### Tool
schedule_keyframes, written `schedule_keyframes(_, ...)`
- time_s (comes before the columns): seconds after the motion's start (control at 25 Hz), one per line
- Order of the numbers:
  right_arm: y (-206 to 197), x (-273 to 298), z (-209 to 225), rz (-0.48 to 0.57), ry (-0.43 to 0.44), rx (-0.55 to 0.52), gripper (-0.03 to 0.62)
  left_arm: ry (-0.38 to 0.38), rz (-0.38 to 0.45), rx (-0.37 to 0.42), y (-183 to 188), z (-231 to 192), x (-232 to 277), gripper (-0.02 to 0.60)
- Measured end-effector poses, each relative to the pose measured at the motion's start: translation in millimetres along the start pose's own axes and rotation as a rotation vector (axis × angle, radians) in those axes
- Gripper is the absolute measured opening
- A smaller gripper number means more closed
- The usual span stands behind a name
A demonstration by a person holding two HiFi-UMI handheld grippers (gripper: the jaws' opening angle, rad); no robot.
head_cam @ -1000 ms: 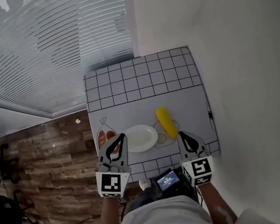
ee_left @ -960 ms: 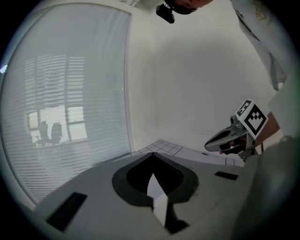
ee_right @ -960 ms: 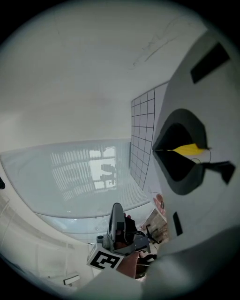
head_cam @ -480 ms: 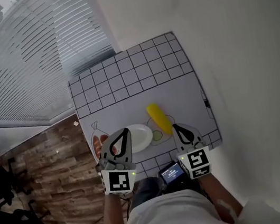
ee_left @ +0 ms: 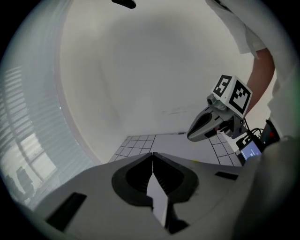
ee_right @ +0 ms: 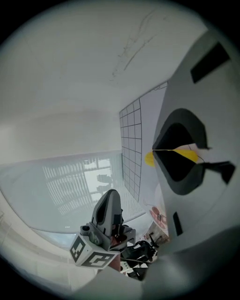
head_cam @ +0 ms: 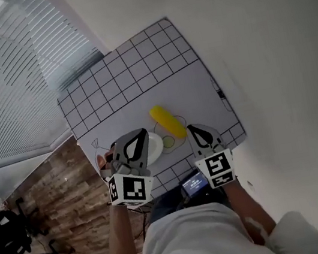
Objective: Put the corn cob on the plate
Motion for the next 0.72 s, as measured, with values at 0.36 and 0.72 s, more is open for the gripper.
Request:
schedule_keyframes(0.36,-16.3,-4.4,9.3,-0.039,-0.105,0.034,0.008,-0.195,-0.022,0.050,-15.3,4.8,40.5,0.009)
schedule_keyframes(0.72,-27.1,4.6,-4.3,-0.074,-0.084,-0.034,0.008,-0.271,-0.061,0.090,-36.4,-4.5,55.5,0.011)
Point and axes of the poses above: the fingertips, and each gripper's own axes: x forward along the fingers, z to its right, y out of its top, the point moved 4 cm from there along -x, backward along the fingers, and after that the axes turned 5 degrees about z, right-handed, at the moved point
